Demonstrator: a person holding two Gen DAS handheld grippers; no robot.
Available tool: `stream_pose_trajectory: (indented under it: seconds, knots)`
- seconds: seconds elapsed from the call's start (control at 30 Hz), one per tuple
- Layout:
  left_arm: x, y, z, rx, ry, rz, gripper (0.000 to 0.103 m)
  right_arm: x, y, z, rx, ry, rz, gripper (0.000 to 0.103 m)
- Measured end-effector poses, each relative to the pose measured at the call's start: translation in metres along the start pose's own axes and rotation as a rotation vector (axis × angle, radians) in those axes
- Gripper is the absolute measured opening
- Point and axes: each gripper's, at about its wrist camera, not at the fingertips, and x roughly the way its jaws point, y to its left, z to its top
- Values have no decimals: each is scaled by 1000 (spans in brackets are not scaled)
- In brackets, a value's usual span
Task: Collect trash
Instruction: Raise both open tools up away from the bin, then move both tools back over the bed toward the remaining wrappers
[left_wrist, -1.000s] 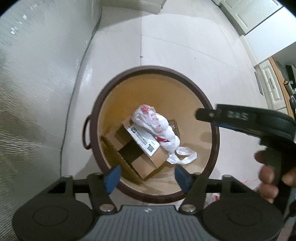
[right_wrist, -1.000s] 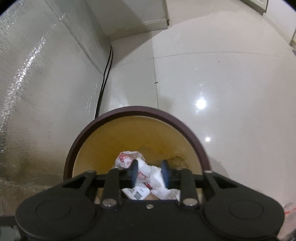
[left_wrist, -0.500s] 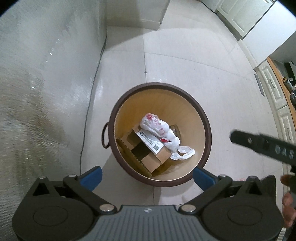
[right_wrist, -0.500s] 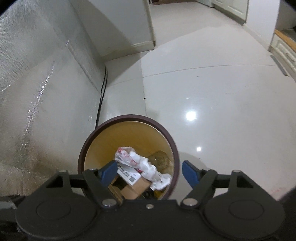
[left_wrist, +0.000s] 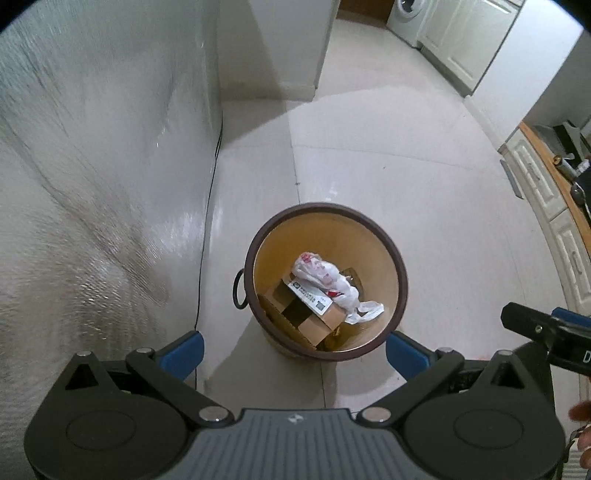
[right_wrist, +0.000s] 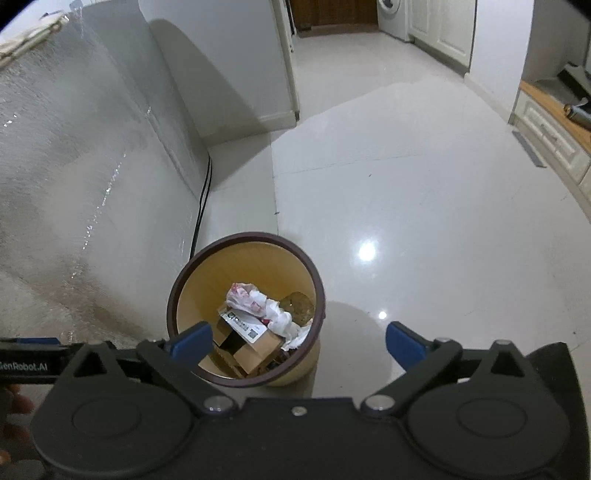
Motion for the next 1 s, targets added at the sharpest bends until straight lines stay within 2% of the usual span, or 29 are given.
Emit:
stream_pose_trajectory:
  seconds: [0.3, 0.67, 1.0]
  knots:
    - [-72, -11, -8, 41, -125, -20, 103, -74, -1, -8, -20, -108, -12, 103]
    - [-193, -23, -14, 84, -337, -71, 103, -190, 8, -8, -36, -322, 14, 103]
    - [-294, -19, -34, 120, -521, -69, 103, -274, 36, -7, -85, -498, 50, 103]
